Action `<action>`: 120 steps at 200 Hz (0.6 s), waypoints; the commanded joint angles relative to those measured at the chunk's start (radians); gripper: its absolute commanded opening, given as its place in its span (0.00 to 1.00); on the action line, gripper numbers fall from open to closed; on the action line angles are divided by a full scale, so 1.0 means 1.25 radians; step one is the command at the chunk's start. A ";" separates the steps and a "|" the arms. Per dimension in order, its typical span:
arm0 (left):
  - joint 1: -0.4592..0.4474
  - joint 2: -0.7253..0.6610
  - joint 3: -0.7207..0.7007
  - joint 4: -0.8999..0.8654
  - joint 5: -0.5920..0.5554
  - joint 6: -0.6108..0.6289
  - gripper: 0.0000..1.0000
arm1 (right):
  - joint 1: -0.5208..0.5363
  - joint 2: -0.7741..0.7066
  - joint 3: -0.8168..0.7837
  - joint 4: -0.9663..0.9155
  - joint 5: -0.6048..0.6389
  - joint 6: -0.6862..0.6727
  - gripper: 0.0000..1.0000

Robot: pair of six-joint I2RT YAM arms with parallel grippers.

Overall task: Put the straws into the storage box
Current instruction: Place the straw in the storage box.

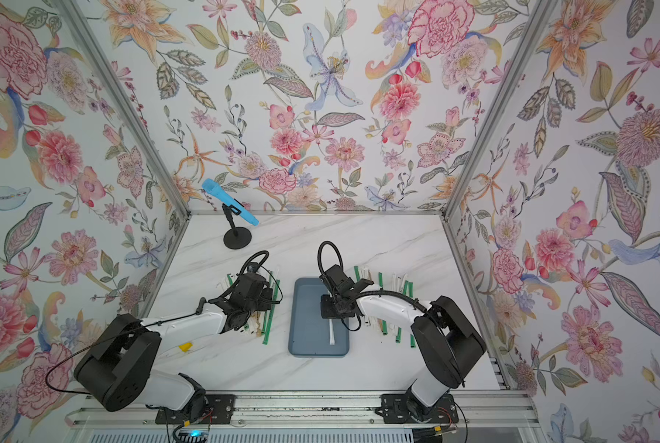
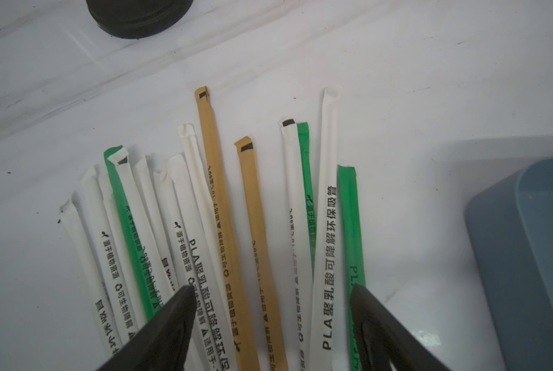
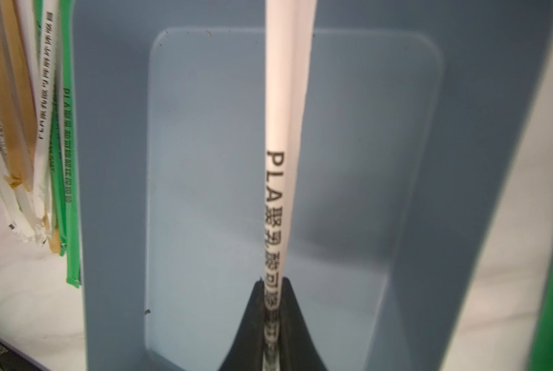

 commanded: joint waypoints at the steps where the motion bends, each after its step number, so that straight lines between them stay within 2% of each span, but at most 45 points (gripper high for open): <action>1: 0.007 0.007 -0.007 0.016 0.008 -0.001 0.79 | 0.003 0.016 -0.021 -0.029 0.000 0.030 0.12; 34: 0.007 0.031 0.006 0.018 0.024 0.011 0.74 | 0.004 0.041 -0.010 -0.016 0.012 0.021 0.15; 46: 0.007 0.037 0.013 0.021 0.045 0.020 0.69 | 0.004 0.046 -0.003 -0.012 0.014 0.018 0.29; 64: 0.006 0.043 0.018 0.025 0.086 0.027 0.60 | 0.005 0.051 -0.005 -0.003 0.009 0.018 0.40; 77: -0.004 0.038 0.016 0.021 0.097 0.022 0.56 | 0.004 0.044 -0.009 0.000 0.014 0.023 0.56; 120: -0.044 0.004 0.004 0.000 0.106 -0.027 0.56 | 0.008 -0.028 -0.024 0.002 0.027 0.042 0.64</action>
